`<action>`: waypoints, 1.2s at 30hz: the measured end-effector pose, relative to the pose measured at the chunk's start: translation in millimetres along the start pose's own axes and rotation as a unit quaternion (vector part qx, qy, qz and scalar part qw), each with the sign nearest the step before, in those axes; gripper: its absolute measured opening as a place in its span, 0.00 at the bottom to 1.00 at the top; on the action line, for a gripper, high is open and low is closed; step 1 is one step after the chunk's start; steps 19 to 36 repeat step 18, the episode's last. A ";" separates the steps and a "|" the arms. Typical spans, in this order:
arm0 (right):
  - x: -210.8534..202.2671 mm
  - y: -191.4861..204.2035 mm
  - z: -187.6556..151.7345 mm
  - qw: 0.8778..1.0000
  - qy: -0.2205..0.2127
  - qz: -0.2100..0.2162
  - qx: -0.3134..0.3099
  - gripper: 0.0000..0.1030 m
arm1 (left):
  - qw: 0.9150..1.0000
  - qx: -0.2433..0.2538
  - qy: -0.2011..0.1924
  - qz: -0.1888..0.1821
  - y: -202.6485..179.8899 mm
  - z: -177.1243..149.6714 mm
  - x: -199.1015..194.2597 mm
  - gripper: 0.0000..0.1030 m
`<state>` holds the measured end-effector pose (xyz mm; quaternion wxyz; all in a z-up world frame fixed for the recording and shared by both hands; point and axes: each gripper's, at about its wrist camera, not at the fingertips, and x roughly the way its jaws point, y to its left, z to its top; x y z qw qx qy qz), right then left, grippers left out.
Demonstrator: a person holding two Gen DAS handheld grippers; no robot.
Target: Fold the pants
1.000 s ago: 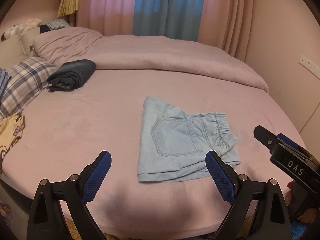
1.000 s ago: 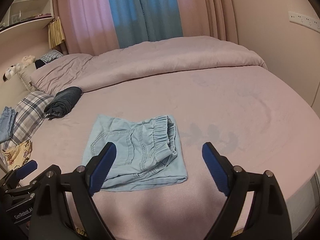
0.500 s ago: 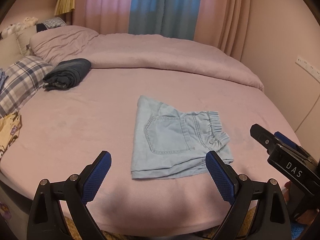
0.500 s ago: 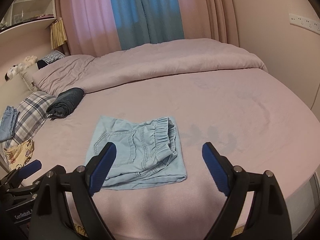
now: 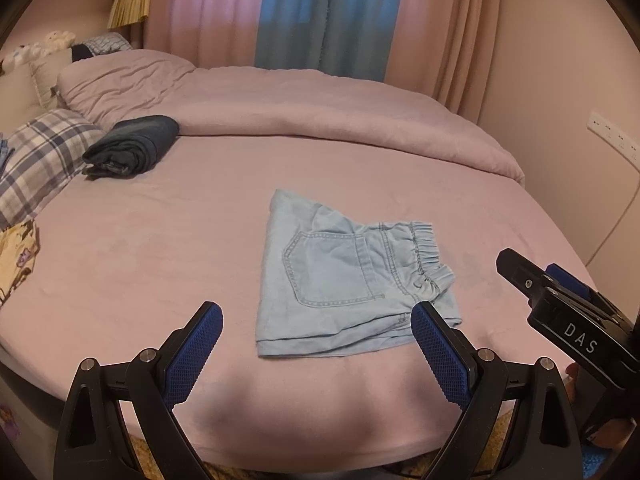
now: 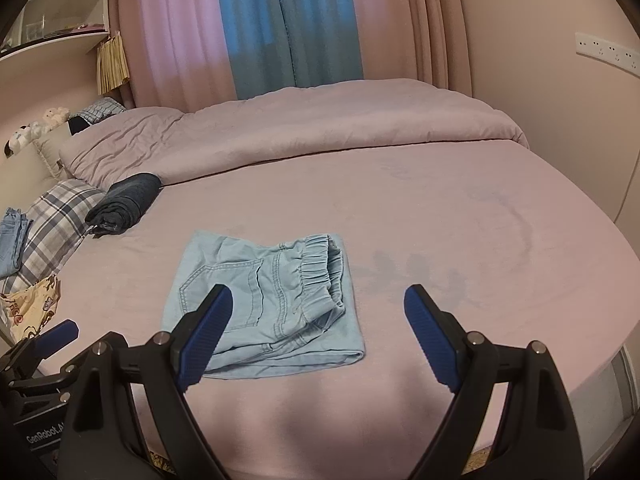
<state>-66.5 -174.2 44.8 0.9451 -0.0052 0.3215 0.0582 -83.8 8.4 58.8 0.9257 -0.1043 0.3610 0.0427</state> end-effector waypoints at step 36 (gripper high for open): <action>1.5 -1.1 -0.9 1.000 0.003 -0.007 -0.005 0.86 | 1.000 0.006 -0.004 -0.005 -5.5 -1.8 0.2 0.92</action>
